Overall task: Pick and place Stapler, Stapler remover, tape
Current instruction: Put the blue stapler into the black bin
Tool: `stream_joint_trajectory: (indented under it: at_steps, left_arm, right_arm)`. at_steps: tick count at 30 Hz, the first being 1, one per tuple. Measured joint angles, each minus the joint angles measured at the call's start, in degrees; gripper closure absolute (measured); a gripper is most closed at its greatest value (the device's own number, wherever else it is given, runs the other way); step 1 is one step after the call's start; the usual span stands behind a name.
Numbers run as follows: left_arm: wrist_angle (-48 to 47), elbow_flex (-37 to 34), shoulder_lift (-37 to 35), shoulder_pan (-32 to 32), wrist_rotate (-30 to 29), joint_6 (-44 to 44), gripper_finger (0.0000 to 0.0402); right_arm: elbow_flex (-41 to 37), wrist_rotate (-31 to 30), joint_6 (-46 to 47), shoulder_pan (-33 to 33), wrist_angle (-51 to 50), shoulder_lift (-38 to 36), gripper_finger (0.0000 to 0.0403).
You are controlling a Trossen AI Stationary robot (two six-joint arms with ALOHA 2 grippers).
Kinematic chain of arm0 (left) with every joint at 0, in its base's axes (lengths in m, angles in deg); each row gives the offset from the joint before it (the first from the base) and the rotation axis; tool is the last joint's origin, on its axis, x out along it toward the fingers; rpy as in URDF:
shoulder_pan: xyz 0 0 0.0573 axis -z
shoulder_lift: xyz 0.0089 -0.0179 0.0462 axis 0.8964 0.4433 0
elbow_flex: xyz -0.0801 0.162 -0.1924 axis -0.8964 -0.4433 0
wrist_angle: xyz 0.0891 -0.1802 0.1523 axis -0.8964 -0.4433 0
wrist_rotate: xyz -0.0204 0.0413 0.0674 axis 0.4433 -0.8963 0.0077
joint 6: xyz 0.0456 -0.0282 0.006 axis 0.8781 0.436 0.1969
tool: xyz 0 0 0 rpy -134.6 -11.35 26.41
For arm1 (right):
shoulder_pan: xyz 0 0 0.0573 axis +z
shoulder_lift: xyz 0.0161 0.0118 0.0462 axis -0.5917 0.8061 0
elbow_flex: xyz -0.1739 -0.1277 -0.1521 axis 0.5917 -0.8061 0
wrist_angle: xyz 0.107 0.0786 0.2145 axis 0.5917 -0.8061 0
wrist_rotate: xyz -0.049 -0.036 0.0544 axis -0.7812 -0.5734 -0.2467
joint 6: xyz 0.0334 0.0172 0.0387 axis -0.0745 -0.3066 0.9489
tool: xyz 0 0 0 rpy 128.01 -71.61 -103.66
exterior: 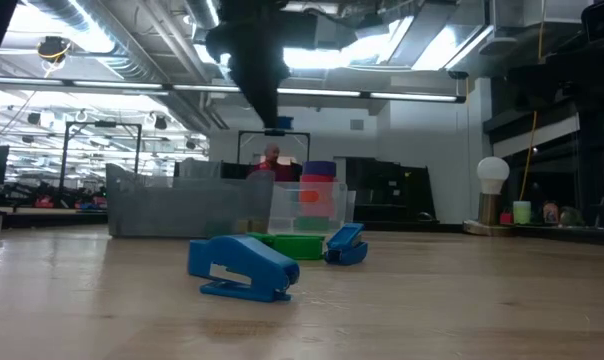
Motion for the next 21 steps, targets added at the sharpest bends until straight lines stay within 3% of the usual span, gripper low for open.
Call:
stream_joint_trajectory:
  at_steps: [8,11,21]
  left_arm:
    - [-7.4,0.0,-0.5,-3.1,0.5,0.0,0.0339]
    - [-9.4,0.0,-0.5,-4.3,4.0,-1.0,0.0339]
    - [-3.1,-1.8,-0.1,-6.0,5.0,-2.3,0.0339]
  right_arm:
    - [0.0,0.0,0.0,0.0,0.0,0.0,0.0178]
    - [0.0,0.0,0.0,0.0,0.0,0.0,0.0178]
    - [0.0,0.0,0.0,0.0,0.0,0.0,0.0178]
